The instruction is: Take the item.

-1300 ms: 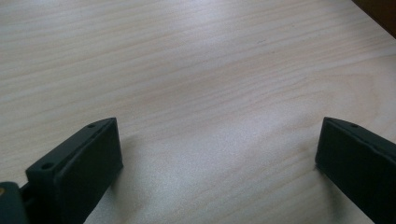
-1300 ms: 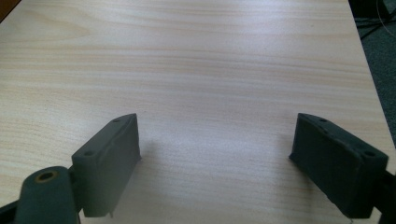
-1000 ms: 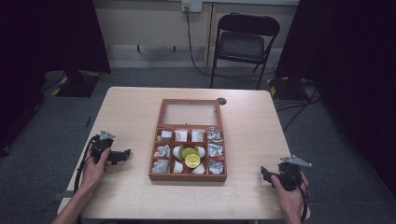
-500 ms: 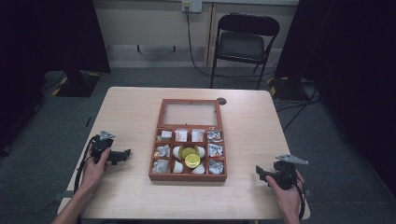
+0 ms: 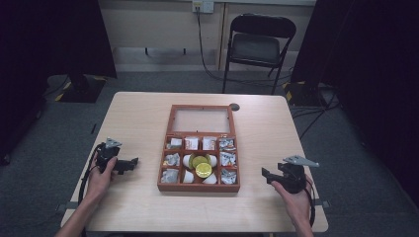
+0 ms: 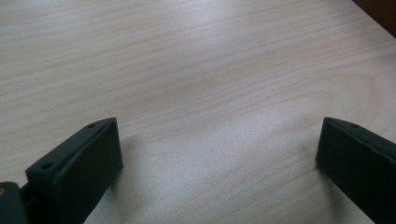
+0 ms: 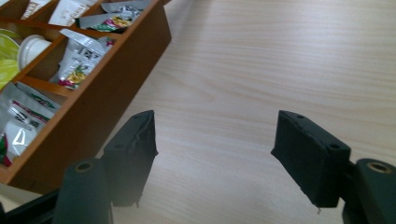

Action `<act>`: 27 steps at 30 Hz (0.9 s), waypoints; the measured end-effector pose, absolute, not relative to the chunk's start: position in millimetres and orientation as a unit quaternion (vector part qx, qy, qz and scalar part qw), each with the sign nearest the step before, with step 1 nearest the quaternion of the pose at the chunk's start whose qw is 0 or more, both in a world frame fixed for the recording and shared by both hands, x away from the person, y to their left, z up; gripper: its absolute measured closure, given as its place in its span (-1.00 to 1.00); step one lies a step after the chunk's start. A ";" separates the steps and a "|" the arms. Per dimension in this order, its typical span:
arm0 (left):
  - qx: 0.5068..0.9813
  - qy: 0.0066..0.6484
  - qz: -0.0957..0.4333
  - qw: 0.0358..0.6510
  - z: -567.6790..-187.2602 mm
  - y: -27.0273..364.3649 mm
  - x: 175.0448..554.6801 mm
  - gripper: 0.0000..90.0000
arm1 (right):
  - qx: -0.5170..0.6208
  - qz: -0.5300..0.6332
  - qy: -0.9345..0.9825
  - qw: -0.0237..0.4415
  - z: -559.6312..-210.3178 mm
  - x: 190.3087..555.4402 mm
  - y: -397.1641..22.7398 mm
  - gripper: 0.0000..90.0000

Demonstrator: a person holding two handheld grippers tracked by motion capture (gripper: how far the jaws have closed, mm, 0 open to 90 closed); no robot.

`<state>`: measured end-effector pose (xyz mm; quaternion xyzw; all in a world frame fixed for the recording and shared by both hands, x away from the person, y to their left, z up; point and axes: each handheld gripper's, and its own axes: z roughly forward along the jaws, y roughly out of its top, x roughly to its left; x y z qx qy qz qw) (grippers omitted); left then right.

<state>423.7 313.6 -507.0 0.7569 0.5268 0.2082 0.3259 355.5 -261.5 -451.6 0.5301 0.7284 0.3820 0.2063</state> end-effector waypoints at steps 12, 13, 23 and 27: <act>0.757 0.527 0.208 0.326 -507.0 313.6 423.7 -1.00 | 0.506 0.395 0.740 0.201 -435.5 368.2 -238.8 -0.31; 0.757 0.527 0.208 0.326 -507.0 313.6 423.7 -1.00 | 0.502 0.395 0.742 0.203 -433.9 369.0 -236.9 -0.31; 0.757 0.527 0.208 0.326 -507.0 313.6 423.7 -1.00 | 0.477 0.395 0.757 0.206 -419.1 377.8 -217.1 -0.30; 0.757 0.527 0.208 0.327 -507.1 313.5 423.7 -1.00 | 0.467 0.400 0.763 0.201 -414.9 381.8 -208.2 -0.27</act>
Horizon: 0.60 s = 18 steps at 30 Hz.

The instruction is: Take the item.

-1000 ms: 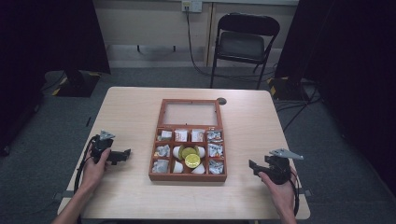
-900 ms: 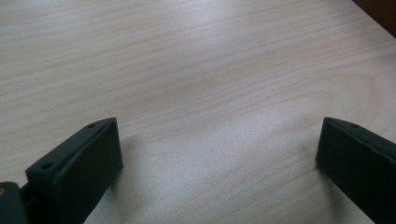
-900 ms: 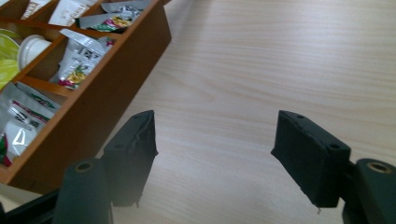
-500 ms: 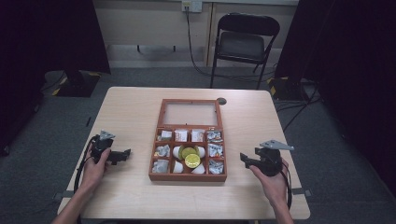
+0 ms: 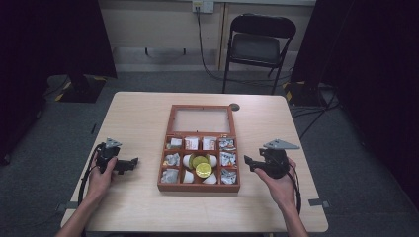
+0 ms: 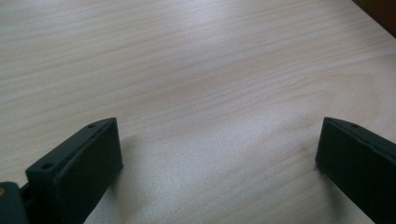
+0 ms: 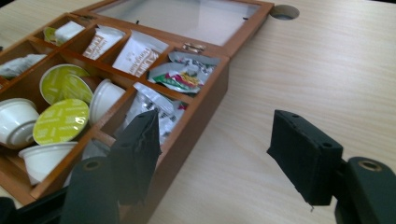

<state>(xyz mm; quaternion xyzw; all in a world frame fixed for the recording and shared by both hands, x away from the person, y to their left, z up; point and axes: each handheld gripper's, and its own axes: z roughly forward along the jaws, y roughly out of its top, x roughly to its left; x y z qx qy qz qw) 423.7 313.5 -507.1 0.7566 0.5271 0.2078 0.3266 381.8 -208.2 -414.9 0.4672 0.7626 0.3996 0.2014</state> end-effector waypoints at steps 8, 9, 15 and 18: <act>0.757 0.527 0.208 0.326 -507.0 313.6 423.8 -1.00 | 0.446 0.408 0.773 0.192 -411.6 387.9 -186.9 -0.23; 0.757 0.527 0.208 0.326 -507.0 313.6 423.8 -1.00 | 0.446 0.408 0.773 0.192 -411.6 387.9 -186.9 -0.23; 0.757 0.527 0.208 0.326 -507.0 313.6 423.7 -1.00 | 0.435 0.413 0.779 0.181 -412.7 391.0 -175.7 -0.20; 0.757 0.527 0.208 0.326 -507.0 313.6 423.8 -1.00 | 0.427 0.418 0.782 0.177 -411.5 393.2 -168.6 -0.17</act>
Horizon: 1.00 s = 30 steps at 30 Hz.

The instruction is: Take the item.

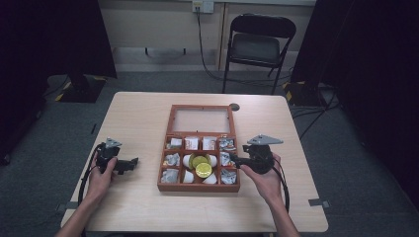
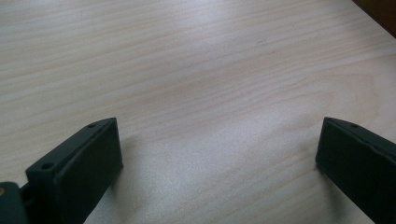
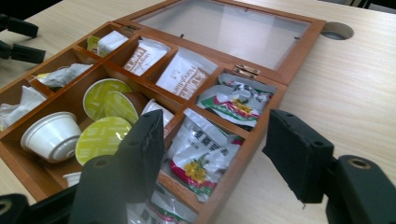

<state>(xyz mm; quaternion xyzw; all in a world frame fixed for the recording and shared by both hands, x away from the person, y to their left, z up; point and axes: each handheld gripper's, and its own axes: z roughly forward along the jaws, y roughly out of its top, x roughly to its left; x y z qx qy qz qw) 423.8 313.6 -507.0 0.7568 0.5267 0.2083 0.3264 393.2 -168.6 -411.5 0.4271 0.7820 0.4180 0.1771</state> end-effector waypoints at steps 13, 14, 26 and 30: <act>0.757 0.527 0.208 0.326 -507.0 313.6 423.8 -1.00 | 0.393 0.430 0.796 0.164 -409.0 396.4 -138.1 -0.15; 0.757 0.527 0.208 0.326 -507.0 313.6 423.8 -1.00 | 0.393 0.430 0.796 0.164 -409.0 396.4 -138.1 -0.15; 0.757 0.527 0.208 0.326 -507.0 313.6 423.7 -1.00 | 0.362 0.430 0.818 0.124 -417.4 399.8 -105.5 -0.09; 0.756 0.527 0.208 0.327 -507.1 313.5 423.8 -1.00 | 0.353 0.415 0.831 0.112 -427.2 399.3 -97.4 -0.02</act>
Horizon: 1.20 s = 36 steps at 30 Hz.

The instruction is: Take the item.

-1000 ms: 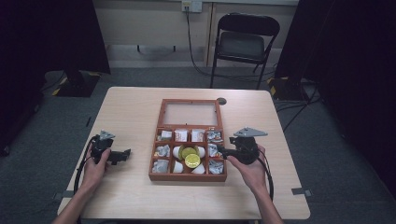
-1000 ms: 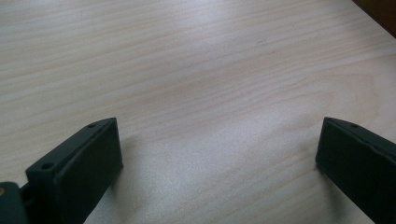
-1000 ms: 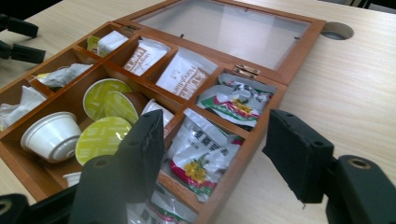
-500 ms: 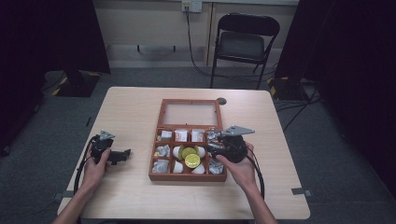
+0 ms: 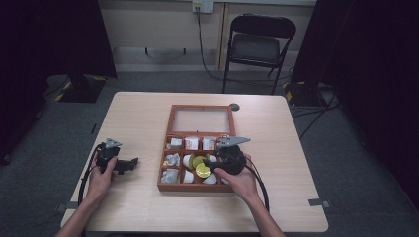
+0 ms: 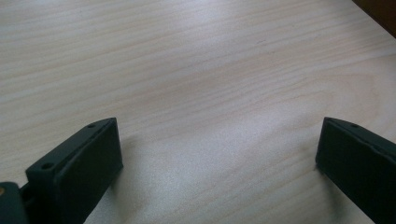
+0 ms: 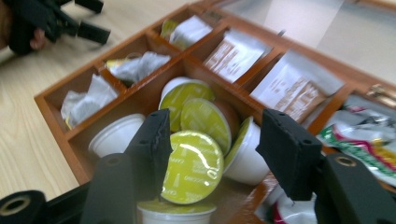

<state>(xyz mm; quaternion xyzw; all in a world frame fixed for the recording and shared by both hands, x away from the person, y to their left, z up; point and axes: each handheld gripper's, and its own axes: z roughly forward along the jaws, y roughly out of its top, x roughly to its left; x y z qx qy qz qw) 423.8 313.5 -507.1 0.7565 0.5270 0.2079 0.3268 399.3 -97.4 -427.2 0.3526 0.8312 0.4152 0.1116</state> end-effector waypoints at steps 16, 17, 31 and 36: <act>0.757 0.527 0.208 0.326 -507.0 313.6 423.8 -1.00 | 0.332 0.385 0.857 0.085 -448.7 401.2 -79.2 0.07; 0.757 0.527 0.208 0.326 -507.0 313.6 423.7 -1.00 | 0.332 0.385 0.857 0.084 -448.9 401.1 -79.1 0.07; 0.757 0.527 0.208 0.326 -507.0 313.6 423.8 -1.00 | 0.321 0.369 0.869 0.077 -453.6 398.7 -72.6 0.17; 0.757 0.527 0.208 0.326 -507.0 313.6 423.8 -1.00 | 0.312 0.370 0.872 0.072 -453.5 395.8 -67.8 0.18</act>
